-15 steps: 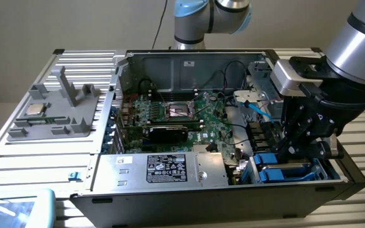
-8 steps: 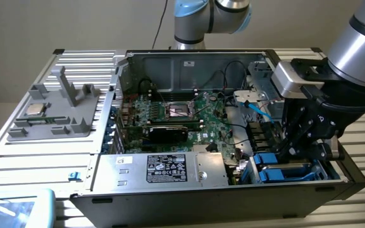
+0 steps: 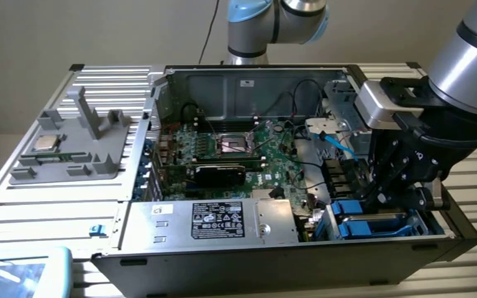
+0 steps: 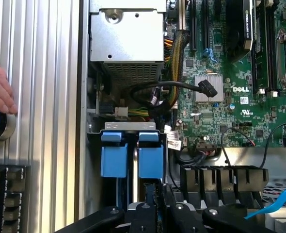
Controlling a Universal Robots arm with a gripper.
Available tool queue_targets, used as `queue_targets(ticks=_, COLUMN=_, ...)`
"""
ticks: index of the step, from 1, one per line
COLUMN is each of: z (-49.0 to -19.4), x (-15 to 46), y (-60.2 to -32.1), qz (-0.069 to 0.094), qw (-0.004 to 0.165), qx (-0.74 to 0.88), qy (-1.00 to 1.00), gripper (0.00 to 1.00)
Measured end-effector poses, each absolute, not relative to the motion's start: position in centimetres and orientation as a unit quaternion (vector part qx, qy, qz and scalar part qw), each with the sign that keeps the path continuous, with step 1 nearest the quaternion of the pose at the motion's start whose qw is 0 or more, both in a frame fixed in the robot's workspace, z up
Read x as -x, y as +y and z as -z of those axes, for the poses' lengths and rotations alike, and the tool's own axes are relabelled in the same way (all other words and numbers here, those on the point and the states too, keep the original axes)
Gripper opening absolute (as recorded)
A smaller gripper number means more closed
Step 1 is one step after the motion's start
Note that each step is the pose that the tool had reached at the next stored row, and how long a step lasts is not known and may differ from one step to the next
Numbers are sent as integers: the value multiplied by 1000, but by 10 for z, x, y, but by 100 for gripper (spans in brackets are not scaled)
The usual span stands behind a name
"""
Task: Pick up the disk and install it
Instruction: 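Insert the second disk wire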
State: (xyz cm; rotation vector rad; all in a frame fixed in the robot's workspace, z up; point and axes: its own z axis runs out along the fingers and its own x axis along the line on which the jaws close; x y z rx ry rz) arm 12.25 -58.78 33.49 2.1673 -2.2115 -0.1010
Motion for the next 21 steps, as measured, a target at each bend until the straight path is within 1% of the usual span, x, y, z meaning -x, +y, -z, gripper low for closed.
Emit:
queue_targets(ticks=2, z=-336, x=-123, y=-588, qz=33, qw=21, qx=-700, qy=-713, gripper=18)
queue_targets(ticks=3, z=-337, x=-123, y=-588, qz=33, qw=22, qx=-700, qy=-713, gripper=24)
queue_targets(ticks=4, z=-338, x=-123, y=-588, qz=33, qw=22, qx=-699, qy=-714, gripper=24)
queue_targets(ticks=5, z=-340, x=-122, y=-588, qz=33, qw=22, qx=-699, qy=-714, gripper=31)
queue_targets(ticks=16, z=-386, x=-127, y=-588, qz=32, qw=23, qx=-699, qy=-714, gripper=31)
queue_targets(ticks=21, z=-391, x=-128, y=-588, qz=32, qw=22, qx=-699, qy=-714, gripper=31)
